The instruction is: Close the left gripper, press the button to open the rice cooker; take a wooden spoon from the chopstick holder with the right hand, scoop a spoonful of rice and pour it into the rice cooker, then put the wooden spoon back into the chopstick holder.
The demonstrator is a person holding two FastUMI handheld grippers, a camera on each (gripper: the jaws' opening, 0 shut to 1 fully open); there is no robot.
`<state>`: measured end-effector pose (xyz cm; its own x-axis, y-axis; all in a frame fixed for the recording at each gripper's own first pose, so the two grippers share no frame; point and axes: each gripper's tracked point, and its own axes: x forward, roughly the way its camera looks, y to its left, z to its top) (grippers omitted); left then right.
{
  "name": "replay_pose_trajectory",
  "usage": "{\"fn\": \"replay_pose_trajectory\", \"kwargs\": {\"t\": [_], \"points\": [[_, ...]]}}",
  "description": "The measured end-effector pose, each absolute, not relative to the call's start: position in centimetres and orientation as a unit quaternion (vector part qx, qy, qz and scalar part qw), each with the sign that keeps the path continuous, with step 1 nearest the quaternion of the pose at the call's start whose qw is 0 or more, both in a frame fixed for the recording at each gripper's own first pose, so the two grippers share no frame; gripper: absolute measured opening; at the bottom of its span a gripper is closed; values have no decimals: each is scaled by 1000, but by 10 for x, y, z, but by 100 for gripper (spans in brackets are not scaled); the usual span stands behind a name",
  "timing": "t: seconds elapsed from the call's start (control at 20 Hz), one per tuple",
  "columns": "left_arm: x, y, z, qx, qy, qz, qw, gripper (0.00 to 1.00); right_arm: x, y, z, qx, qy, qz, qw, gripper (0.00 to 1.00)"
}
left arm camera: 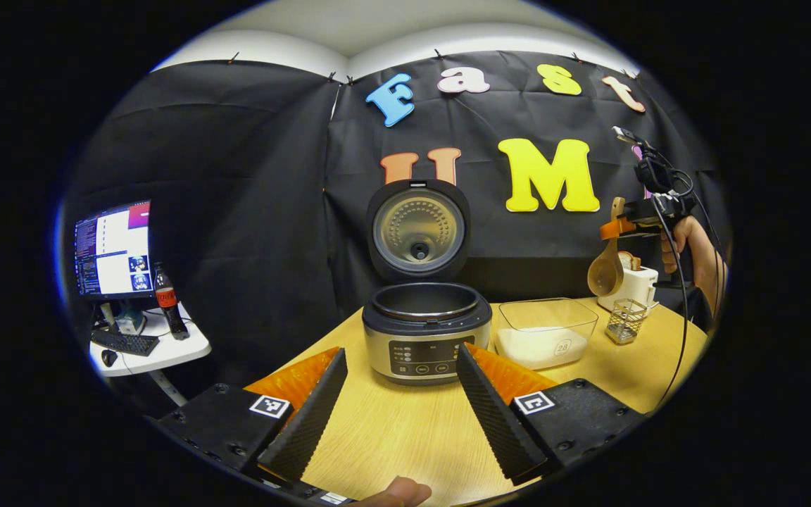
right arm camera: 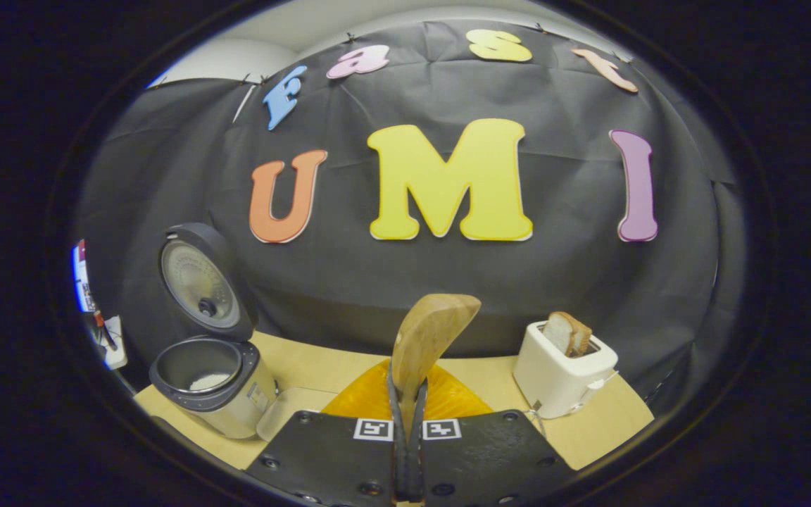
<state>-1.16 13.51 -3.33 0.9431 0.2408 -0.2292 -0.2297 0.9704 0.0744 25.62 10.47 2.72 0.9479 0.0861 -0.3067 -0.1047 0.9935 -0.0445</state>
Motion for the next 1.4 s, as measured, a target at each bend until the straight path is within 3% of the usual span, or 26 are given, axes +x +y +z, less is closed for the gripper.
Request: {"fn": "replay_pose_trajectory", "kwargs": {"t": [0.55, 0.7, 1.0, 1.4], "points": [[-12, 150, -33, 1, 119, 114, 986, 99, 289, 155, -84, -112, 196, 3, 974, 0], [-11, 149, -37, 2, 122, 108, 987, 99, 294, 143, -101, -163, 201, -46, 965, 0], [-10, 142, -40, 5, 129, 95, 987, 99, 289, 167, -116, -211, 188, -63, 957, 1], [-12, 145, -39, -5, 129, 87, 988, 99, 272, 207, -136, -136, 229, -50, 963, 1]]}}
